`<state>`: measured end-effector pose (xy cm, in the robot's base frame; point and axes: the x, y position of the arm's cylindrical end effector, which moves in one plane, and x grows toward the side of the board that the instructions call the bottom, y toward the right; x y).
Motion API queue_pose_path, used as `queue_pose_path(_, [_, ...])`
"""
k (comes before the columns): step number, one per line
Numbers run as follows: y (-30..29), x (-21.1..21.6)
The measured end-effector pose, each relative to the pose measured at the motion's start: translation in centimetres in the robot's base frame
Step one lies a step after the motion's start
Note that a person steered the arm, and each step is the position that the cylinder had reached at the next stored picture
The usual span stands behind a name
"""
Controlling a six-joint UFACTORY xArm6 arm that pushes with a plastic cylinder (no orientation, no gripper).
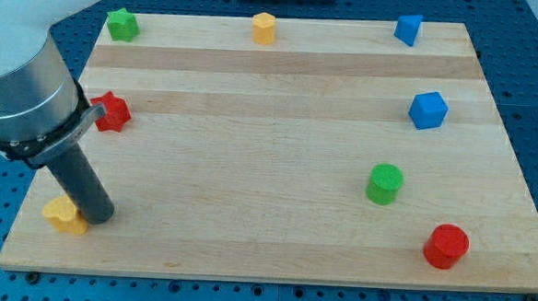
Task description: Slide the red star to the top of the heart
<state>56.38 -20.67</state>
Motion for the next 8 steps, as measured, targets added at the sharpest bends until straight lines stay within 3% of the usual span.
queue_pose_path(3, [0.3, -3.3])
queue_pose_path(6, [2.5, -13.7])
queue_pose_path(8, [2.0, -14.3])
